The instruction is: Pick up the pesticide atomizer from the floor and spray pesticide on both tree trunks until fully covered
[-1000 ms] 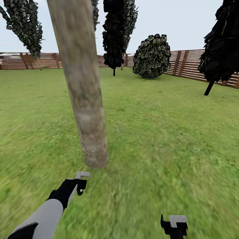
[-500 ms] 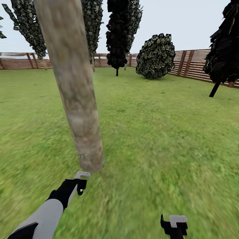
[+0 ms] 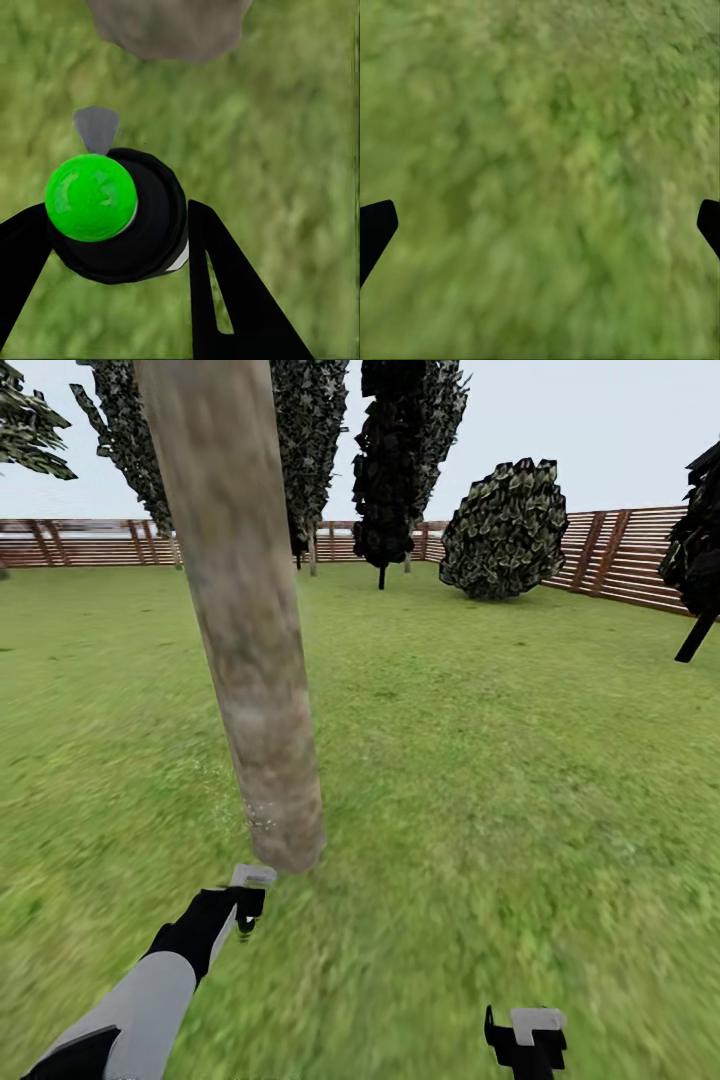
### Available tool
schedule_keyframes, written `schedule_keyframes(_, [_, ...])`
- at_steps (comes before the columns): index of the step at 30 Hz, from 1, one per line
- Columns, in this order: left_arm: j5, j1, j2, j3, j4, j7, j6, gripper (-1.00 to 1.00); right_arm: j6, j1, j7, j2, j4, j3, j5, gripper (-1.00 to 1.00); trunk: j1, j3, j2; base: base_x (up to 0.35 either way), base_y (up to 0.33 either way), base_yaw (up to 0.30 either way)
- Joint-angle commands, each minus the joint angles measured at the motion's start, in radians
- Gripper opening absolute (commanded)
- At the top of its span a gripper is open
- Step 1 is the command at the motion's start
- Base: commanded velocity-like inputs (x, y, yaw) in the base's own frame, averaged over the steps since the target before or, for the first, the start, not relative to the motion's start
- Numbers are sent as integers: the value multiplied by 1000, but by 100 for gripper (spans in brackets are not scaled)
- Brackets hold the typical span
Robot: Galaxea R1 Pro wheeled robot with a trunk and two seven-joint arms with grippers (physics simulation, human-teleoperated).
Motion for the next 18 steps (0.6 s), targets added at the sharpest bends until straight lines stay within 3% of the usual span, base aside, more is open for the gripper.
schedule_keyframes(1, [-2,-5,-9,-1,-11,-3,2,-100,0,0,0,0,0,0,0,100,0,0,0,0,-2,19])
schedule_keyframes(5, [-3,-50,-49,-7,-27,-10,8,-100,0,0,0,0,-1,0,1,100,0,0,0,0,0,5])
schedule_keyframes(7, [-4,-73,-48,-8,-28,-15,11,-100,0,0,0,0,-1,-1,1,100,0,0,0,0,0,0])
schedule_keyframes(8, [-3,-82,-39,-5,-29,-17,12,-100,1,0,0,0,0,-1,1,100,0,0,0,0,0,0])
schedule_keyframes(11, [-2,-91,31,-4,-47,-22,13,-100,1,0,0,0,0,0,0,100,0,0,0,0,0,0])
schedule_keyframes(13, [-3,-87,31,-7,-49,-22,13,-100,1,0,0,0,-1,0,0,100,0,0,0,0,0,0])
schedule_keyframes(14, [-4,-87,3,-8,-49,-22,13,-100,0,0,0,0,-1,0,0,100,0,0,0,0,0,0])
schedule_keyframes(15, [-7,-91,-42,-15,-50,-22,13,-100,1,0,0,0,-1,-1,0,100,0,0,0,0,0,107])
schedule_keyframes(18, [-7,-104,-67,-42,-51,-23,16,-100,1,0,0,0,-1,-2,0,100,0,0,0,0,0,222])
